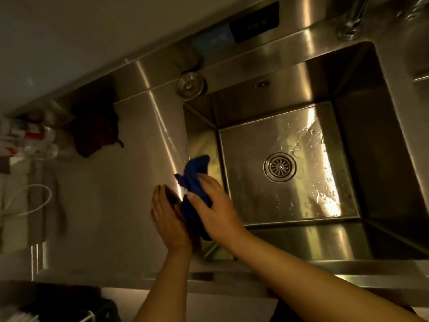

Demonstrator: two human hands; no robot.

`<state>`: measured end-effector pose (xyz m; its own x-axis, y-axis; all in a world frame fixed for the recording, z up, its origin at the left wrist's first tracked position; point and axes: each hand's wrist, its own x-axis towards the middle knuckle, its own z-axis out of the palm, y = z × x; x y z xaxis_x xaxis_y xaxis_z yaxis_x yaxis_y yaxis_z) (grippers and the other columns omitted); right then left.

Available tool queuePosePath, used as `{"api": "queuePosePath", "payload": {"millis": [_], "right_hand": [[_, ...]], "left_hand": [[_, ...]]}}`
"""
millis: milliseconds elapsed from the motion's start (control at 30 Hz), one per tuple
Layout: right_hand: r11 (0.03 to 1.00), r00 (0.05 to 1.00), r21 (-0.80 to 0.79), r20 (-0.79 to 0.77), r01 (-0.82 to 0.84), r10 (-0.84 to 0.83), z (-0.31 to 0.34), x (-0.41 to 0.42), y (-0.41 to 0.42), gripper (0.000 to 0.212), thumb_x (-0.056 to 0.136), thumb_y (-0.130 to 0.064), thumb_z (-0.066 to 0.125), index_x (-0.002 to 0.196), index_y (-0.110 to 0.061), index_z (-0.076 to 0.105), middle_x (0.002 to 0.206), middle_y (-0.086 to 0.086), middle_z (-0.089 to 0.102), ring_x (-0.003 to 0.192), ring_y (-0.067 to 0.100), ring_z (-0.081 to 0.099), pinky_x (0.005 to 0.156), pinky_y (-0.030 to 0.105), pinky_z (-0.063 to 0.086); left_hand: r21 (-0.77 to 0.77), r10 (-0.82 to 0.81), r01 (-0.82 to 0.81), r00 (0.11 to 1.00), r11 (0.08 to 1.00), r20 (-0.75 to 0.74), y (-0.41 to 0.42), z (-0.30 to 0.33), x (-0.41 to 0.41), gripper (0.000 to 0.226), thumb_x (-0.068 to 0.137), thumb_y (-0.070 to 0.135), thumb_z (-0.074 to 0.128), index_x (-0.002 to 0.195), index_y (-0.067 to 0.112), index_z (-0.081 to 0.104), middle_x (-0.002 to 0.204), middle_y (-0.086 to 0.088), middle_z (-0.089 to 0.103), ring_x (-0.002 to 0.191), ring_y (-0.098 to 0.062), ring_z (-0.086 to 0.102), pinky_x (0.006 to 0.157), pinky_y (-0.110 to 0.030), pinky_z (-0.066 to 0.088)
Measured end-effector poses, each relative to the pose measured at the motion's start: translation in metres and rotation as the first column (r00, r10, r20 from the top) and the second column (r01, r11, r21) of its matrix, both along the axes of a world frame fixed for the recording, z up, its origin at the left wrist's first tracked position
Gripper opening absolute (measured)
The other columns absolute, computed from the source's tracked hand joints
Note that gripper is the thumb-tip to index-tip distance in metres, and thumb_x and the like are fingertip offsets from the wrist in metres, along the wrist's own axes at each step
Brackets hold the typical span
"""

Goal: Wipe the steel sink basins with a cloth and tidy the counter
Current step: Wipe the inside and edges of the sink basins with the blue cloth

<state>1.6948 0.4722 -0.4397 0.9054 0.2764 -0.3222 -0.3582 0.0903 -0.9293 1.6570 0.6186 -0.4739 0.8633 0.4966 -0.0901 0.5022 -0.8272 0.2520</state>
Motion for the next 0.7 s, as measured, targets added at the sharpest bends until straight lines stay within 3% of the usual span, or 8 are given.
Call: {"api": "queuePosePath", "payload": {"millis": [100,200,367,467,600,700], "right_hand": [[0.949,0.978,-0.298,0.14,-0.108,0.155,-0.014,-0.01,0.032,0.05,0.101,-0.04,0.056,0.15,-0.041,0.044,0.166,-0.015,0.013,0.15,0.012,0.019,0.123,0.031,0.023],[0.904,0.967,-0.422,0.2,-0.059,0.156,-0.032,-0.002,0.049,0.053,0.104,-0.029,0.054,0.155,-0.032,0.04,0.17,-0.005,0.007,0.153,0.023,0.014,0.124,0.046,0.025],[0.957,0.973,-0.289,0.222,0.005,0.062,-0.055,0.045,0.066,0.056,0.107,-0.029,0.047,0.16,-0.03,0.027,0.17,0.0,0.006,0.155,0.021,0.016,0.121,0.049,0.03],[0.973,0.983,-0.228,0.181,0.03,0.013,-0.057,0.087,0.07,0.057,0.108,-0.026,0.046,0.16,-0.03,0.026,0.17,0.001,0.012,0.153,0.02,0.022,0.121,0.046,0.032],[0.989,0.992,-0.148,0.127,0.031,-0.013,-0.053,0.138,0.067,0.057,0.109,-0.024,0.044,0.161,-0.022,0.023,0.169,0.004,0.018,0.154,0.019,0.019,0.126,0.042,0.021],[0.995,0.996,-0.057,0.017,0.086,-0.085,-0.052,0.149,0.066,0.056,0.109,-0.028,0.043,0.161,-0.017,0.023,0.164,0.002,0.031,0.15,0.017,0.03,0.124,0.043,0.025]], "left_hand": [[-0.038,0.012,-0.012,1.0,0.999,0.011,0.005,0.0,-0.002,0.06,0.104,0.027,0.057,0.158,0.017,0.032,0.166,-0.006,0.033,0.151,-0.026,0.035,0.119,-0.054,0.032],[-0.08,0.02,-0.013,0.996,0.997,0.083,0.002,0.001,-0.002,0.056,0.106,0.028,0.052,0.158,0.014,0.036,0.167,-0.004,0.03,0.154,-0.021,0.029,0.122,-0.052,0.027],[-0.067,0.009,0.003,0.983,0.998,0.181,0.003,-0.006,-0.004,0.055,0.103,0.019,0.038,0.157,0.011,0.039,0.166,-0.004,0.035,0.153,-0.02,0.032,0.121,-0.052,0.028],[-0.064,0.019,-0.007,0.983,0.998,0.183,0.006,-0.01,-0.005,0.058,0.101,0.02,0.036,0.158,0.015,0.038,0.167,-0.001,0.033,0.154,-0.017,0.029,0.122,-0.052,0.026],[-0.039,0.026,-0.02,0.985,0.999,0.169,0.007,-0.012,-0.006,0.06,0.1,0.023,0.035,0.159,0.02,0.035,0.168,0.003,0.03,0.154,-0.015,0.026,0.123,-0.052,0.026],[-0.031,0.025,-0.02,0.986,0.999,0.167,0.007,-0.011,-0.006,0.061,0.099,0.023,0.036,0.16,0.02,0.034,0.168,0.004,0.029,0.155,-0.012,0.024,0.125,-0.048,0.024]]}}
